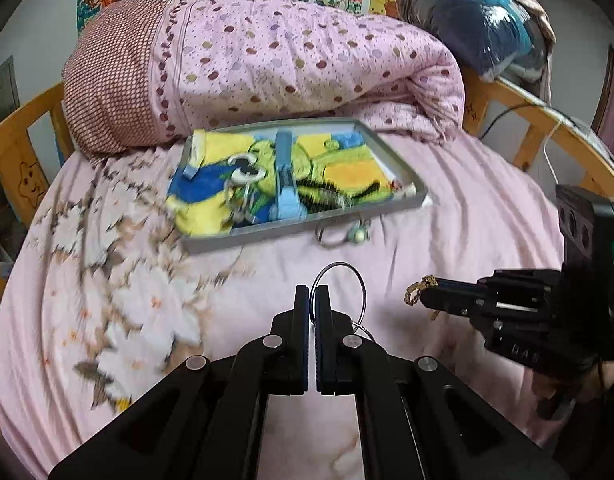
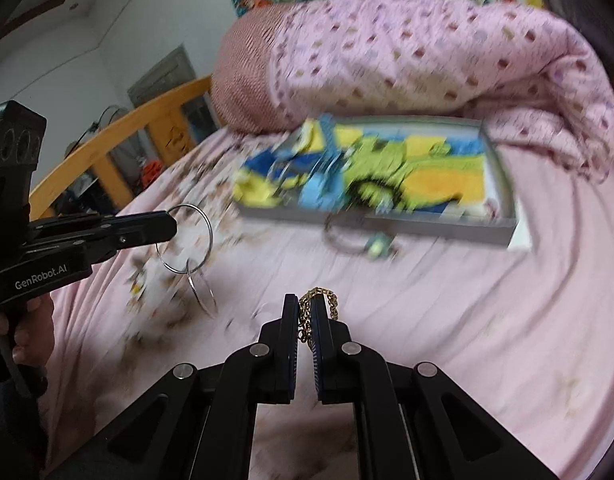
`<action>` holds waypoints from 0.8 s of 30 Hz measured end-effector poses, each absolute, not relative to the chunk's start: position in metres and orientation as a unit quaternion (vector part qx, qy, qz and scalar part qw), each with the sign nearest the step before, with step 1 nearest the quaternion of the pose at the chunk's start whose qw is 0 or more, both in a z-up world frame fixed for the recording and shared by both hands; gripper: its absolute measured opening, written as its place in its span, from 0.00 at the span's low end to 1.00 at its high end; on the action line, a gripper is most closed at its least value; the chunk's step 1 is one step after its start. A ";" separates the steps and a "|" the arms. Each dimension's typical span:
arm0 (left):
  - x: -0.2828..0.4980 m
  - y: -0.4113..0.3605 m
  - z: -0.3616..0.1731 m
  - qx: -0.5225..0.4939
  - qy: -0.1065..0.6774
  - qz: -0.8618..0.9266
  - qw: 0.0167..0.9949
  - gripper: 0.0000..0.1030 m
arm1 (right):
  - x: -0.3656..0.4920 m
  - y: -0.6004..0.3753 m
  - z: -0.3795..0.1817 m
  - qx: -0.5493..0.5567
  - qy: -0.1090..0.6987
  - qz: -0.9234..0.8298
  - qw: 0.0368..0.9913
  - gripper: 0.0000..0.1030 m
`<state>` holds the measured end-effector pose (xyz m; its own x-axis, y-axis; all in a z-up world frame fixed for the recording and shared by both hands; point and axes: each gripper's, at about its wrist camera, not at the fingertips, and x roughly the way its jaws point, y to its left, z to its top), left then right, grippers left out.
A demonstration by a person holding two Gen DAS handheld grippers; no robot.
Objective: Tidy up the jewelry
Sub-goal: 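Carry the rings and gold chain over the tray and open both tools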
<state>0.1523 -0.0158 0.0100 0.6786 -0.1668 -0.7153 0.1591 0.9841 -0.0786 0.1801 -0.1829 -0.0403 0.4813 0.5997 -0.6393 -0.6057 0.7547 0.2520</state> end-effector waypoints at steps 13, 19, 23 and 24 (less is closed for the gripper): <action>0.279 -0.030 0.016 -0.008 0.341 -0.100 0.935 0.01 | 0.281 -0.221 -0.023 0.036 0.288 0.274 0.917 0.06; 0.314 -0.034 -0.012 -0.028 0.364 -0.098 0.926 0.01 | 0.312 -0.229 -0.035 0.038 0.284 0.255 0.923 0.06; 0.328 -0.037 -0.030 -0.037 0.382 -0.097 0.918 0.01 | 0.324 -0.230 -0.049 0.045 0.297 0.252 0.920 0.06; 0.330 -0.038 -0.034 -0.037 0.387 -0.096 0.916 0.01 | 0.326 -0.230 -0.053 0.044 0.301 0.250 0.919 0.06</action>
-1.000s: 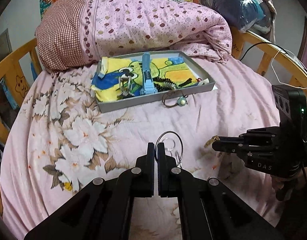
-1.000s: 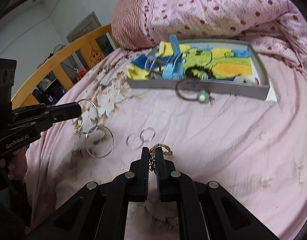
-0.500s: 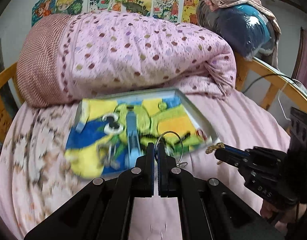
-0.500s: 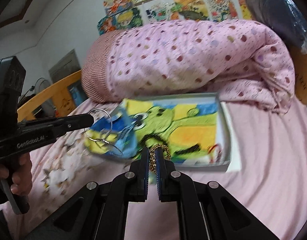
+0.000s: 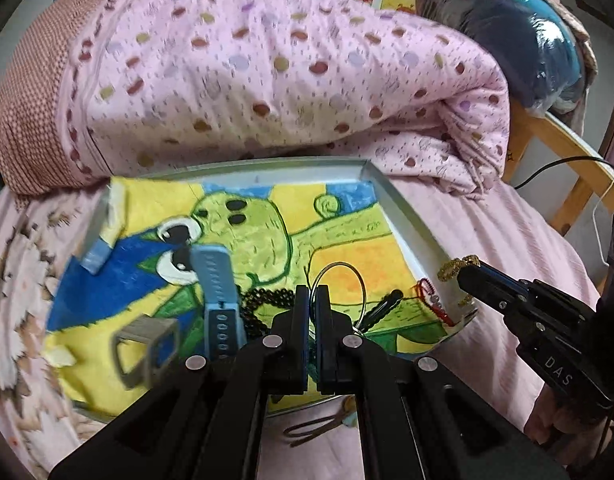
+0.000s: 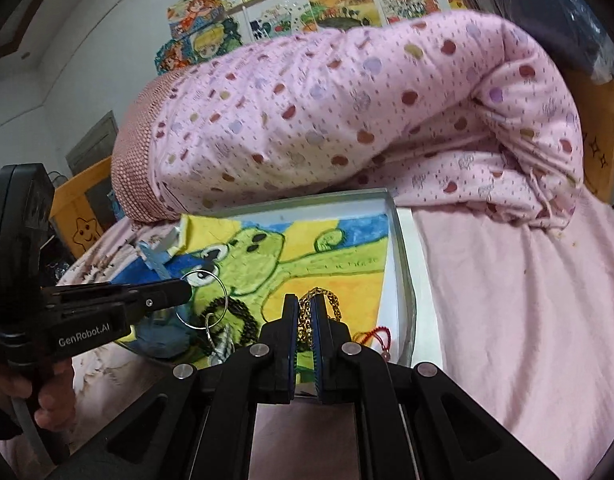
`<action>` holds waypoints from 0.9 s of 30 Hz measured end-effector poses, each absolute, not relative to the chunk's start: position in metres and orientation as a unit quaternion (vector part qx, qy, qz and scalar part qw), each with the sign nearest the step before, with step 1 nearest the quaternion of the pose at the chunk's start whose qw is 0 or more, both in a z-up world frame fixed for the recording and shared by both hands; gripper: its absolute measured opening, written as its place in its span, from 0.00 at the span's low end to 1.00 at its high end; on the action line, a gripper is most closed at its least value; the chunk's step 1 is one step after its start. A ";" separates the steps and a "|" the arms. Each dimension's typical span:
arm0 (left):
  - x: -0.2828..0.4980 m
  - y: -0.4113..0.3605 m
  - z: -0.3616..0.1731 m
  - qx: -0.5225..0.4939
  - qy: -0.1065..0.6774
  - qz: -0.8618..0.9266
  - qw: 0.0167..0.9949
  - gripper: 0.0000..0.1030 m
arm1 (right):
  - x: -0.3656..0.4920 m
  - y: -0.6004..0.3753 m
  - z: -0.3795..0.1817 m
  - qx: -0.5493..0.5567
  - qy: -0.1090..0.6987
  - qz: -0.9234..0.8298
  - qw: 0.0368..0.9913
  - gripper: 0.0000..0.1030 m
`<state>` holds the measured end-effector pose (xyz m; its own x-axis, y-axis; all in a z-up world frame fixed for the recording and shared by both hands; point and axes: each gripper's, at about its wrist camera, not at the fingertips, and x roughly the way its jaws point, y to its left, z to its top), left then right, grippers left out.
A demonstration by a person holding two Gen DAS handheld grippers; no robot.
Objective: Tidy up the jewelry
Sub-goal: 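Carry the rings and gold chain over the tray and open both tools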
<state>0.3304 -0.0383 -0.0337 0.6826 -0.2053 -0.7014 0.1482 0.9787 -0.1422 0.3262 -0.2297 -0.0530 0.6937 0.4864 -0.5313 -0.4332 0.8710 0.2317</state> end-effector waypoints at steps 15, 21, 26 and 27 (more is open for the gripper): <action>0.342 -0.037 -0.063 -0.050 0.426 -0.097 0.898 0.01 | 0.332 -0.229 -0.077 0.037 0.356 0.231 0.905 0.08; 0.336 -0.036 -0.058 -0.050 0.419 -0.100 0.901 0.01 | 0.328 -0.232 -0.074 0.026 0.357 0.216 0.908 0.20; 0.328 -0.036 -0.050 -0.059 0.412 -0.107 0.903 0.12 | 0.320 -0.237 -0.062 0.018 0.342 0.206 0.917 0.36; 0.327 -0.036 -0.049 -0.060 0.410 -0.108 0.904 0.18 | 0.319 -0.237 -0.059 0.016 0.339 0.204 0.918 0.37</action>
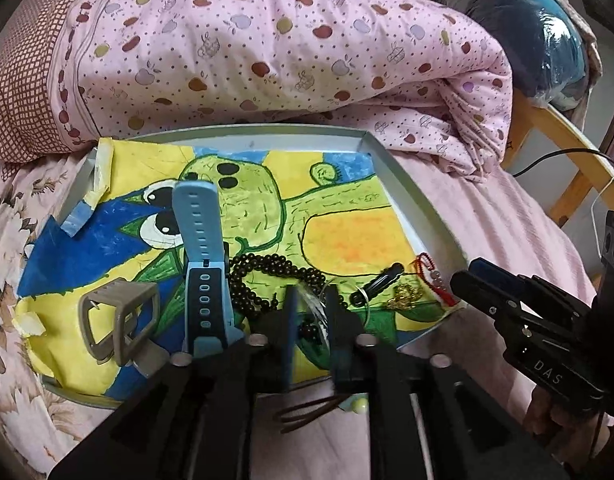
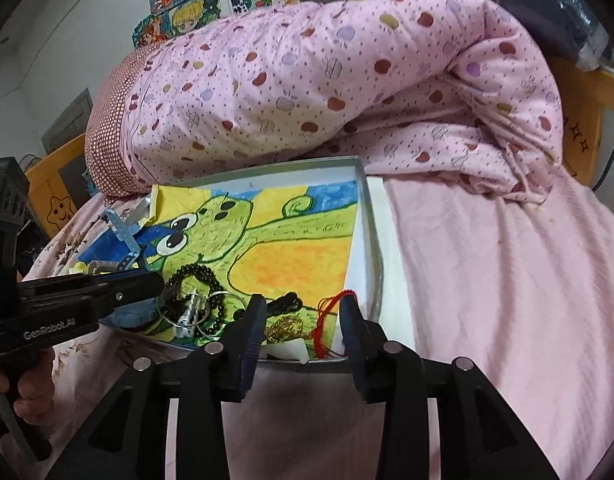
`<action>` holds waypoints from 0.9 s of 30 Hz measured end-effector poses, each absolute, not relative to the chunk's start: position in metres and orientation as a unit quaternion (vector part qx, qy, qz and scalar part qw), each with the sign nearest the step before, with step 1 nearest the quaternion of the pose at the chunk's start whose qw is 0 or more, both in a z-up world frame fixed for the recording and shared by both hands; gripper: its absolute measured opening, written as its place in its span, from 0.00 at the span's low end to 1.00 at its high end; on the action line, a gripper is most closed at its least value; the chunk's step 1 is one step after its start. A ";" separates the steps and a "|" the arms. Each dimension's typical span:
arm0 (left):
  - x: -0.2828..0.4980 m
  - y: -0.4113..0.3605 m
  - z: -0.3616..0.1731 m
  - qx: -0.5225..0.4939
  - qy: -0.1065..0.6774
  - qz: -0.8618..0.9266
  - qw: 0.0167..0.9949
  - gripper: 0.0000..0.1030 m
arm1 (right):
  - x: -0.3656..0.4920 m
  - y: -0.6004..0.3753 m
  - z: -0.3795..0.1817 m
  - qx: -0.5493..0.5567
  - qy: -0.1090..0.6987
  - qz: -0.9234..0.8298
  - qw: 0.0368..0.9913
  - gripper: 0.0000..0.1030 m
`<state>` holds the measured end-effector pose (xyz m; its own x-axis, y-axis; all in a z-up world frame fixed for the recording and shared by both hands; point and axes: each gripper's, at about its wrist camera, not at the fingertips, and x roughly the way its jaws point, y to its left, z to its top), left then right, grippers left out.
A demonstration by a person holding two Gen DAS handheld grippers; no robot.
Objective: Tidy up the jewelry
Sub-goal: 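Carry the rings and gold chain over the tray and open both tools, then withdraw both open tools toward the remaining rings and cord bracelet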
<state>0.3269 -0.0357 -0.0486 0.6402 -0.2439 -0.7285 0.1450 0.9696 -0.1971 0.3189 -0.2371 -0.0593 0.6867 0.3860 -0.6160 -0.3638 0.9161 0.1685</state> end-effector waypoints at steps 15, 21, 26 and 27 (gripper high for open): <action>0.278 -0.020 0.011 -0.092 0.332 -0.098 0.934 0.68 | 0.276 -0.243 0.001 0.008 0.256 0.201 0.946 0.82; 0.245 -0.011 0.038 -0.083 0.295 -0.069 0.949 0.88 | 0.242 -0.239 0.027 0.002 0.206 0.207 0.956 0.97; 0.213 -0.001 0.055 -0.087 0.256 -0.045 0.962 0.98 | 0.211 -0.237 0.046 0.001 0.171 0.200 0.965 1.00; 0.206 0.000 0.058 -0.086 0.252 -0.044 0.963 0.98 | 0.206 -0.237 0.049 0.001 0.166 0.200 0.966 1.00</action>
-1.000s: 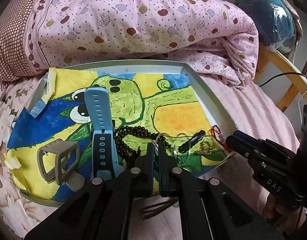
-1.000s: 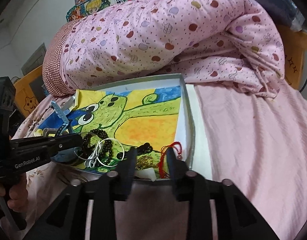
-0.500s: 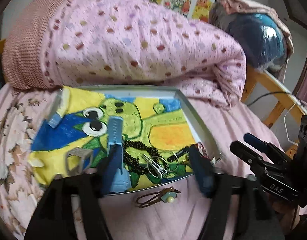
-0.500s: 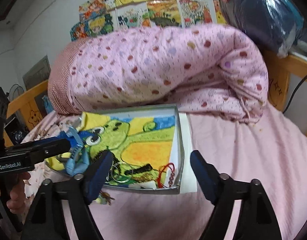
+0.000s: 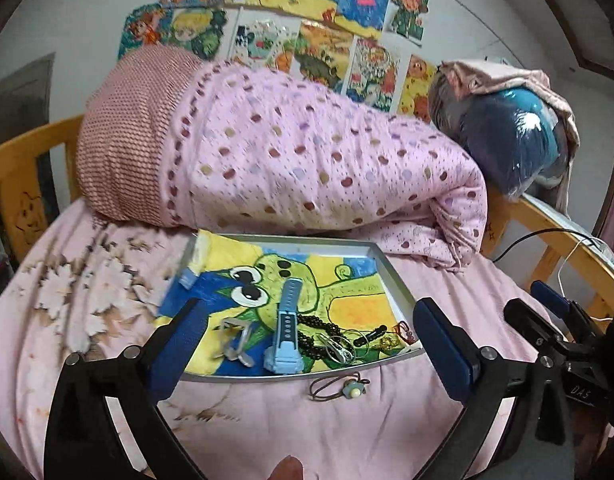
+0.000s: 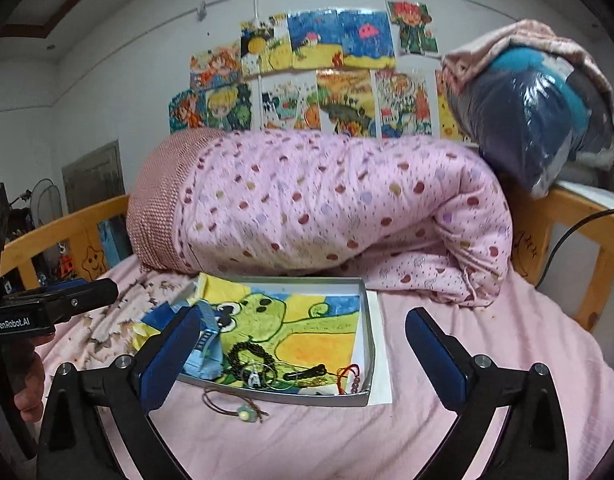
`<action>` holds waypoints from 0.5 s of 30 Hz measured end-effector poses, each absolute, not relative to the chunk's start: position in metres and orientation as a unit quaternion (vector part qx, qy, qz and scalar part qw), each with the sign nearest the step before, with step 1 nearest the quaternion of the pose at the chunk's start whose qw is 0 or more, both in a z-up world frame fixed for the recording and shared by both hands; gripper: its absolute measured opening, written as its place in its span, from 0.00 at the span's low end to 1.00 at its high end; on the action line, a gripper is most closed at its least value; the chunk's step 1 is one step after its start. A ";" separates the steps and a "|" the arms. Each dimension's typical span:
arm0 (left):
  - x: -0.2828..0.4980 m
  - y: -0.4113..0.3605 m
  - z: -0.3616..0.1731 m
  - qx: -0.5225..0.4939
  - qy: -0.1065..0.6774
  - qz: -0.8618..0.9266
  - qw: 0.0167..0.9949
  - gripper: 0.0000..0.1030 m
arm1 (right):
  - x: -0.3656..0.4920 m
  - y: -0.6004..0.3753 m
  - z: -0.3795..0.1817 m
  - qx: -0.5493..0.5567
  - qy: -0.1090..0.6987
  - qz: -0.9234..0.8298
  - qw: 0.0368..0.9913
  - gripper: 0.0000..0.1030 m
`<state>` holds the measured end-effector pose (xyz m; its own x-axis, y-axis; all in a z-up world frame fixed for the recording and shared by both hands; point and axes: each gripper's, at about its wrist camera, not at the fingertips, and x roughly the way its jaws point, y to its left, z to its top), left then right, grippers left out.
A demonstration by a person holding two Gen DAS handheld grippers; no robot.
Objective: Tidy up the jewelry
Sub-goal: 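Withdraw both open tools toward the remaining rings and cord bracelet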
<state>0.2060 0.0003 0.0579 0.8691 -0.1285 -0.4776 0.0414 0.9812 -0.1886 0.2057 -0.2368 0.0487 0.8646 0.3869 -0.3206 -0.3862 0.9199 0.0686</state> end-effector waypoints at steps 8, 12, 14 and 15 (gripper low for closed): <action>0.161 0.014 0.073 -0.072 0.231 -0.043 0.969 0.98 | 0.161 -0.235 0.065 -0.006 0.144 0.194 0.970 1.00; 0.138 0.023 0.072 -0.077 0.228 -0.042 0.970 0.98 | 0.141 -0.237 0.065 -0.013 0.154 0.191 0.969 1.00; 0.127 0.028 0.068 -0.080 0.231 -0.041 0.969 0.98 | 0.132 -0.238 0.061 -0.020 0.167 0.192 0.967 1.00; 0.121 0.031 0.064 -0.080 0.234 -0.040 0.968 0.98 | 0.126 -0.238 0.058 -0.025 0.177 0.191 0.965 1.00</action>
